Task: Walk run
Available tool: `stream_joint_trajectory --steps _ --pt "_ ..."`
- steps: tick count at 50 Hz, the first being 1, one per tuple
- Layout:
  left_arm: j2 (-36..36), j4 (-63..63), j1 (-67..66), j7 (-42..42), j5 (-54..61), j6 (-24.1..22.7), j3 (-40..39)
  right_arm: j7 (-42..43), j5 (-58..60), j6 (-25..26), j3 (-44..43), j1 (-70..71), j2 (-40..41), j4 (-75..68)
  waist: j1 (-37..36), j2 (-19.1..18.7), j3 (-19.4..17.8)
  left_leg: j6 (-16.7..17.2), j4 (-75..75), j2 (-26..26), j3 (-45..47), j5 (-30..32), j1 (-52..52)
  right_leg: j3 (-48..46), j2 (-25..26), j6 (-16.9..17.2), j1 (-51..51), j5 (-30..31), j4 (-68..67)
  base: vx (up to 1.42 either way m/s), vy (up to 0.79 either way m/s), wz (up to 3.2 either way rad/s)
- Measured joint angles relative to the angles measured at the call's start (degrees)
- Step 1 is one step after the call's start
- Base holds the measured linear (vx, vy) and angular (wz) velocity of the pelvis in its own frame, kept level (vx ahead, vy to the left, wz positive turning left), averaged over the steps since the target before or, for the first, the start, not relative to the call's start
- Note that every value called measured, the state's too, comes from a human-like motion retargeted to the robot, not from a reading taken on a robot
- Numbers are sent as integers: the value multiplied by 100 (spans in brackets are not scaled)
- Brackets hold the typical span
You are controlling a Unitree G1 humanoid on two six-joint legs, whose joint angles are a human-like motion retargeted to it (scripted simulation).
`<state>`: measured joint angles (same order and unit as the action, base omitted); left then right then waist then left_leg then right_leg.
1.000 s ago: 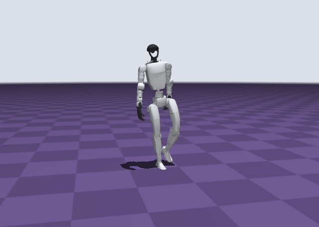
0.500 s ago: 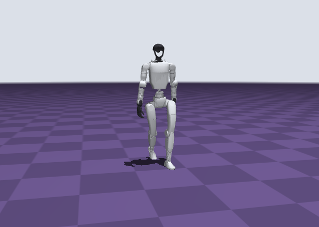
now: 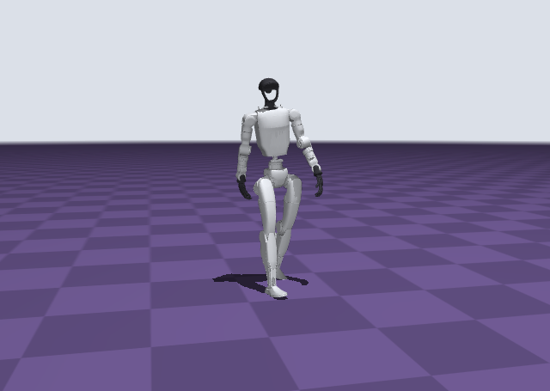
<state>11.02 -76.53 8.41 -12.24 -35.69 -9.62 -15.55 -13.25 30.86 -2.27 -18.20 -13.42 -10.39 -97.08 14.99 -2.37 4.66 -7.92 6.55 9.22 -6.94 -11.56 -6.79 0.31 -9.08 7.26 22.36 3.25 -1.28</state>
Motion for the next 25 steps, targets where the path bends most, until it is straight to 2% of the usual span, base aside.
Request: stream_joint_trajectory --steps 2,3,4,5,7,10,13,18,21,25 --pt "-32 -234 -180 -22 -141 61 -66 97 47 37 3 80 -16 77 62 79 103 44 143 92 -113 69 -52 -67 -64 70 -34 237 -326 58 -47 86" --pt "-44 -370 -303 -24 -233 102 -91 152 54 58 -31 103 -10 119 167 76 155 90 258 67 -191 176 -72 -242 -78 25 -86 515 -367 63 -57 105" --pt "-52 -524 -432 -15 -343 170 -141 192 25 74 -51 149 -5 147 181 66 216 137 405 25 -165 378 -51 -297 -66 -45 -126 532 -460 65 -65 84" --pt "-59 -687 -564 0 -461 253 -203 226 -22 87 -65 207 -1 168 149 54 281 184 569 -24 -86 627 -9 -293 -42 -126 -160 417 -578 63 -64 67" --pt "-160 -1026 -828 109 -665 537 -311 228 -212 103 -142 414 -37 147 174 70 216 281 1286 -77 -126 1403 159 -177 -159 -57 -407 254 -649 63 -60 76" --pt "-256 -1574 -1214 292 -652 874 -581 196 -491 180 -14 905 -185 80 219 297 219 468 2823 -148 635 2255 825 -591 -428 -151 -806 126 -484 48 -44 42" --pt "-295 -1824 -1623 193 -522 861 -687 268 -595 259 84 1491 -387 75 90 463 235 49 4314 -593 1712 1856 1560 -658 -504 -214 -1046 -47 -418 43 -37 18" --pt "-675 -1625 -2324 235 -691 798 -1036 467 -351 427 212 2379 -742 515 -324 608 72 227 5400 -199 2171 923 2454 -656 -450 -315 -1404 -223 -277 31 -18 -12" --pt "-772 -1665 -2563 213 -693 796 -1081 566 -258 388 286 2681 -927 981 -530 551 33 268 5226 -137 2384 540 2930 -795 -317 -375 -1561 -349 -228 37 -13 18" --pt "-846 -1723 -2735 54 -854 958 -1241 812 -321 256 300 2892 -1059 1516 -771 428 -54 267 4024 -157 2581 374 3255 -1069 -71 -468 -1839 -547 -170 34 -8 34"
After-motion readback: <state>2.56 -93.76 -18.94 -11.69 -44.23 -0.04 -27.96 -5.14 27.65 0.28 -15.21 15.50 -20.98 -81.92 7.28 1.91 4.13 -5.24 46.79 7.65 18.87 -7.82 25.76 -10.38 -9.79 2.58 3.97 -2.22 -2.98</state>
